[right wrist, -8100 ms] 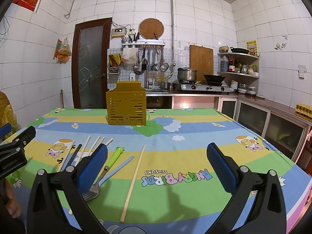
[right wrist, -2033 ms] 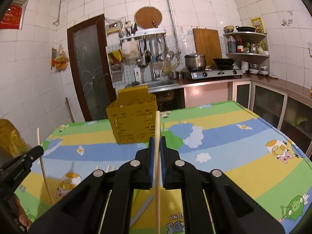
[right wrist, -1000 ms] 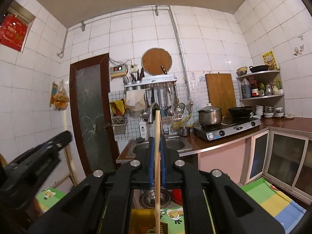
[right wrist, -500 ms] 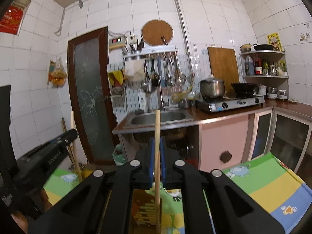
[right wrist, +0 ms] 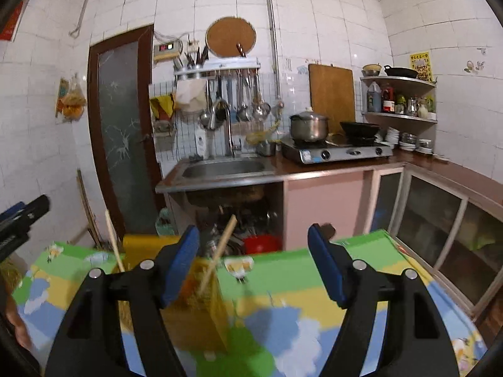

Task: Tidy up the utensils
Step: 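Open the left tool over the holder while the right tool releases its chopstick, then move both tools back down toward the spoon and fork on the cloth, then grasp the dark spoon with the left tool while the right tool grasps the fork, then lift the spoon and fork and carry both over the yellow holder, then open the left tool to drop the spoon while the right tool drops the fork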

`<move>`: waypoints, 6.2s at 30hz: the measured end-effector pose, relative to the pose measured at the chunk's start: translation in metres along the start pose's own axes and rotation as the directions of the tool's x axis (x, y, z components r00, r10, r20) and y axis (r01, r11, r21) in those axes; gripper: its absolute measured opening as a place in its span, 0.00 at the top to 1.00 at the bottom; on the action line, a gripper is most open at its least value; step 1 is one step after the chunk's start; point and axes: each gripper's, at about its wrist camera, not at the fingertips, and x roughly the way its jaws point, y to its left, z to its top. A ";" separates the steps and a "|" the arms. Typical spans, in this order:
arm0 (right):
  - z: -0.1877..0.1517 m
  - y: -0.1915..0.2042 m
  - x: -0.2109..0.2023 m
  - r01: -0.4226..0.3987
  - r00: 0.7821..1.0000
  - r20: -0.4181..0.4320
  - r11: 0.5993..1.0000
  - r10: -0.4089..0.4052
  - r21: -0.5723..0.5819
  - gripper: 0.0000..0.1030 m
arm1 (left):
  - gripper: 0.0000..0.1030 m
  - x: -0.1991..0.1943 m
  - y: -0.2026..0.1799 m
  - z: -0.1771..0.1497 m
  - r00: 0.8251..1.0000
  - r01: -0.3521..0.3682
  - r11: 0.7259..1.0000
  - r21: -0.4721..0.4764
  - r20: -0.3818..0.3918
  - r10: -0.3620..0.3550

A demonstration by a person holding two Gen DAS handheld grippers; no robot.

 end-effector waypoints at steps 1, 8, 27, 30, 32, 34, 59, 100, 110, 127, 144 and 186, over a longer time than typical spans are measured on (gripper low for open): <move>-0.004 -0.001 -0.008 0.004 1.000 -0.014 1.000 -0.004 -0.004 0.31 | 0.15 -0.008 0.005 -0.004 1.000 -0.012 1.000 0.004 -0.010 0.012; -0.063 0.006 -0.059 -0.010 0.990 -0.140 0.998 0.002 -0.062 0.31 | 0.05 -0.069 0.038 -0.069 0.987 -0.036 0.999 0.008 -0.157 0.036; -0.186 0.014 -0.094 -0.009 0.939 -0.345 0.999 -0.004 -0.037 0.30 | 0.05 -0.090 0.025 -0.198 0.921 0.011 0.991 0.137 -0.388 0.043; -0.193 0.014 -0.087 -0.002 0.934 -0.358 0.999 -0.010 -0.032 0.30 | 0.05 -0.081 0.027 -0.205 0.906 0.006 0.989 0.148 -0.420 0.057; -0.198 0.016 -0.083 -0.001 0.930 -0.368 0.999 -0.015 -0.043 0.30 | 0.05 -0.076 0.029 -0.207 0.903 -0.007 0.988 0.156 -0.423 0.073; -0.203 0.018 -0.077 -0.008 0.917 -0.399 0.999 -0.013 -0.050 0.30 | 0.05 -0.071 0.031 -0.207 0.895 -0.007 0.990 0.138 -0.441 0.068; -0.216 0.039 -0.071 0.032 0.842 -0.536 0.998 -0.060 -0.061 0.30 | 0.05 -0.040 0.028 -0.226 0.808 0.029 0.995 0.095 -0.588 0.032; -0.200 0.034 -0.051 -0.104 0.853 -0.507 0.992 0.125 0.070 0.91 | 0.92 -0.040 0.028 -0.211 0.791 0.026 0.999 -0.047 -0.610 -0.049; -0.165 0.027 -0.090 -0.076 0.952 -0.293 0.996 0.087 0.050 0.93 | 0.92 -0.088 0.029 -0.174 0.926 0.037 0.998 -0.049 -0.374 -0.053; -0.138 0.011 -0.139 -0.074 0.993 -0.088 0.996 0.078 0.048 0.93 | 0.92 -0.144 0.022 -0.149 0.985 0.041 0.998 -0.037 -0.168 -0.047; -0.090 0.009 -0.141 -0.068 0.997 0.028 0.997 0.067 0.035 0.93 | 0.92 -0.140 0.011 -0.096 0.997 0.055 0.998 -0.028 -0.049 -0.057; -0.020 0.048 0.093 -0.111 0.983 -0.144 0.993 0.117 0.048 0.93 | 0.89 0.096 -0.055 -0.030 0.978 0.158 0.986 -0.061 -0.131 -0.165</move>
